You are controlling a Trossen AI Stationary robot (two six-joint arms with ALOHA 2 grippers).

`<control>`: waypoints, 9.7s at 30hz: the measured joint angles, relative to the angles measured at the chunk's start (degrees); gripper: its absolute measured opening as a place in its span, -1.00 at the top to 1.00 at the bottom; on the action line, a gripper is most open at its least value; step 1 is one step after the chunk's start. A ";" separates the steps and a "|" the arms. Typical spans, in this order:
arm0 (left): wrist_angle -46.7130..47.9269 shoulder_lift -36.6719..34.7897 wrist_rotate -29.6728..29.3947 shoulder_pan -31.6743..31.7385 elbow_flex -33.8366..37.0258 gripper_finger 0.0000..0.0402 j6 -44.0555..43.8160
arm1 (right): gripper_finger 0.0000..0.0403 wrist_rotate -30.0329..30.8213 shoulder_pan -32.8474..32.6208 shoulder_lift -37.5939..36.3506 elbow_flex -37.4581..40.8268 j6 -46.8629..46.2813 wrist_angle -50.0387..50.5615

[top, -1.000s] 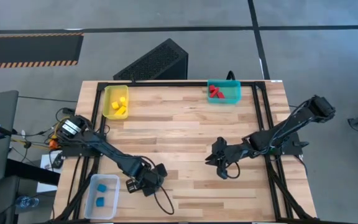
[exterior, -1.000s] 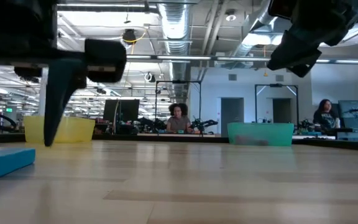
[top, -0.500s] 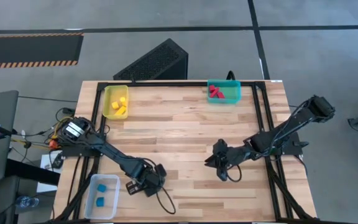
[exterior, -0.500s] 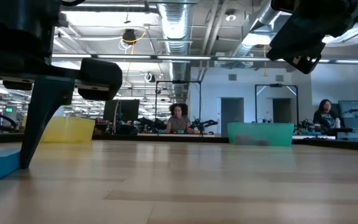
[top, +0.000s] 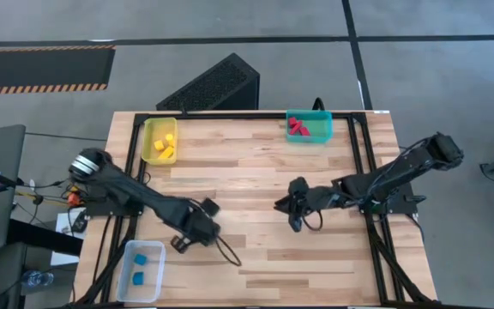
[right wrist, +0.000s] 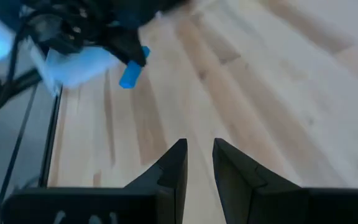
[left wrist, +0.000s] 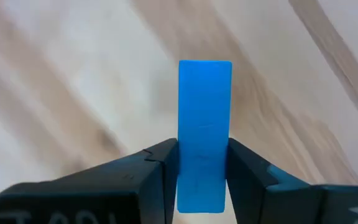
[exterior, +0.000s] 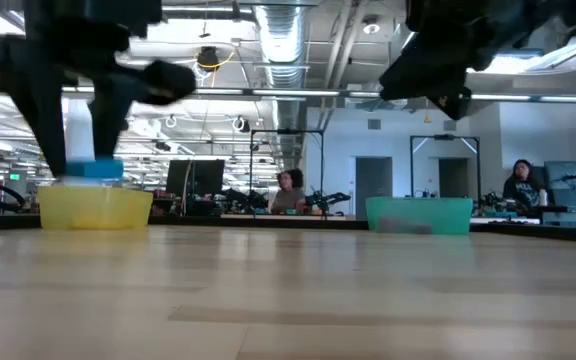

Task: Sort & place blocks by color
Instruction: Put the blue block into the transparent bin, then return to Home Position

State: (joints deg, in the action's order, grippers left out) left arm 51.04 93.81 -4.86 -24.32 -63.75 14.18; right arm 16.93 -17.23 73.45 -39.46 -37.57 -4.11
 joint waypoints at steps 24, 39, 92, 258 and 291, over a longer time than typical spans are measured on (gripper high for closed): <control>4.09 -22.41 8.63 -39.79 11.75 0.53 -73.10 | 0.50 -0.38 17.27 -0.02 0.00 -4.15 -5.35; -2.21 -22.46 5.69 -36.94 21.87 -0.11 -78.59 | 0.04 -6.92 18.40 -0.02 0.00 -2.92 -4.84; -66.02 -31.10 31.63 50.99 24.26 0.96 -10.28 | 0.98 -34.91 24.65 -33.68 10.28 39.53 -9.17; -42.97 -93.08 0.13 28.18 59.95 1.00 -18.49 | 0.79 -35.91 22.25 -73.09 38.73 40.59 1.54; -42.95 -93.07 0.15 28.18 59.95 1.00 -18.49 | 0.79 -35.93 22.25 -73.09 38.73 40.59 1.54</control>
State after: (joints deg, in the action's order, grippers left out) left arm 8.09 0.74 -4.71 3.86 -3.79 -4.32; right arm -19.00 5.02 0.36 -0.73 3.03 -2.57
